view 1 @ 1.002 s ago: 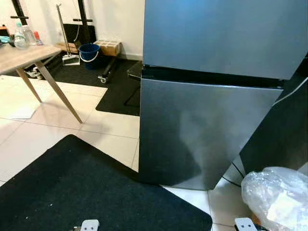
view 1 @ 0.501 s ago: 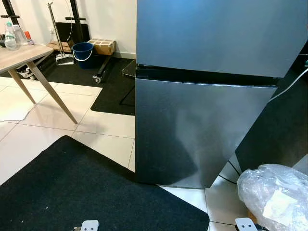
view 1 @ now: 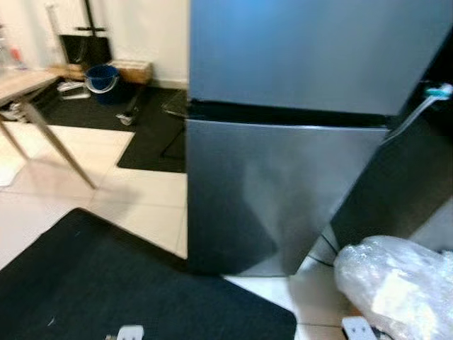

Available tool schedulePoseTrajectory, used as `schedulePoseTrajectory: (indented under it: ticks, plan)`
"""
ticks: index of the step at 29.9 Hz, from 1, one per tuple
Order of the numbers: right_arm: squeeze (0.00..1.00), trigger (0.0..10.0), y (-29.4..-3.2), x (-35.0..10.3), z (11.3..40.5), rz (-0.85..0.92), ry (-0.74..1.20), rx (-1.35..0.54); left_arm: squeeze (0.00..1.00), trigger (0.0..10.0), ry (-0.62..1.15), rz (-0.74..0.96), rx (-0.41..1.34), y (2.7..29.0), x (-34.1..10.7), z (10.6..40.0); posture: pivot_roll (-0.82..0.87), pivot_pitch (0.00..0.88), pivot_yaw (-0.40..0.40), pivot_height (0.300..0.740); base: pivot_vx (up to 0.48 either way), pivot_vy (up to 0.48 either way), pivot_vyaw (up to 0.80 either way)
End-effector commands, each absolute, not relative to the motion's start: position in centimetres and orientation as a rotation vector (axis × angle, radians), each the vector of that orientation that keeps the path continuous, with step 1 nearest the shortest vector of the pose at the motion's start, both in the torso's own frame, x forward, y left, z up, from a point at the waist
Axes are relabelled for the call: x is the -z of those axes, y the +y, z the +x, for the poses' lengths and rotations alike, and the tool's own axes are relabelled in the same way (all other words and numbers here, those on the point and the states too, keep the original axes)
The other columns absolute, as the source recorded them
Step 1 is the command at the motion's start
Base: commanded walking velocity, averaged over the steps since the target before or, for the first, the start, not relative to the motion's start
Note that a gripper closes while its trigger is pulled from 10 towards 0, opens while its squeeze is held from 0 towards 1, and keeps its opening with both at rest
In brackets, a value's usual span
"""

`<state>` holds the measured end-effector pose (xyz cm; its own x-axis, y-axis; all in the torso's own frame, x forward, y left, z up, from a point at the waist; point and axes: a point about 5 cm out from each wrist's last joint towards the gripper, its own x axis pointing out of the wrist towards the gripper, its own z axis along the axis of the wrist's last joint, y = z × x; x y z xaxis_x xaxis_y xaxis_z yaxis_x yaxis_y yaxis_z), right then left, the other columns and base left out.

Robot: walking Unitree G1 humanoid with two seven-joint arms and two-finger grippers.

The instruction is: Restocking fridge

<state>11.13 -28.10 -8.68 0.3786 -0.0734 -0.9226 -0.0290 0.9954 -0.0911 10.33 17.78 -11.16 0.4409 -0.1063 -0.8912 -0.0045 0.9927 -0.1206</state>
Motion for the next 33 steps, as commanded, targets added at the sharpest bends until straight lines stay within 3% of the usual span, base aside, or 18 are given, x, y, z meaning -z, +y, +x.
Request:
schedulePoseTrajectory:
  ticks: [1,5,20,33]
  plan:
    - [0.00,10.0,-27.5,8.5,12.4,-0.094,1.140,-0.001,0.00,10.0,1.173,-0.113,0.084,17.3,11.6,8.9,-0.07,0.000,-0.063,0.740,0.326,0.000,0.62]
    - [0.00,10.0,-27.5,8.5,12.4,-0.089,1.136,-0.001,0.00,10.0,1.172,-0.113,0.085,17.2,11.6,8.9,-0.07,0.000,-0.063,0.740,0.329,0.000,0.76]
    - [0.00,10.0,-27.5,8.4,12.5,-0.087,1.127,0.014,0.00,10.0,1.170,-0.126,0.078,17.1,11.6,8.9,-0.07,0.000,-0.063,0.740,0.323,0.000,0.00]
    - [0.00,10.0,-26.9,7.8,14.1,0.018,1.002,-0.018,0.00,10.0,1.171,-0.129,0.074,17.2,11.6,8.9,-0.07,0.000,-0.063,0.740,0.000,0.000,0.00]
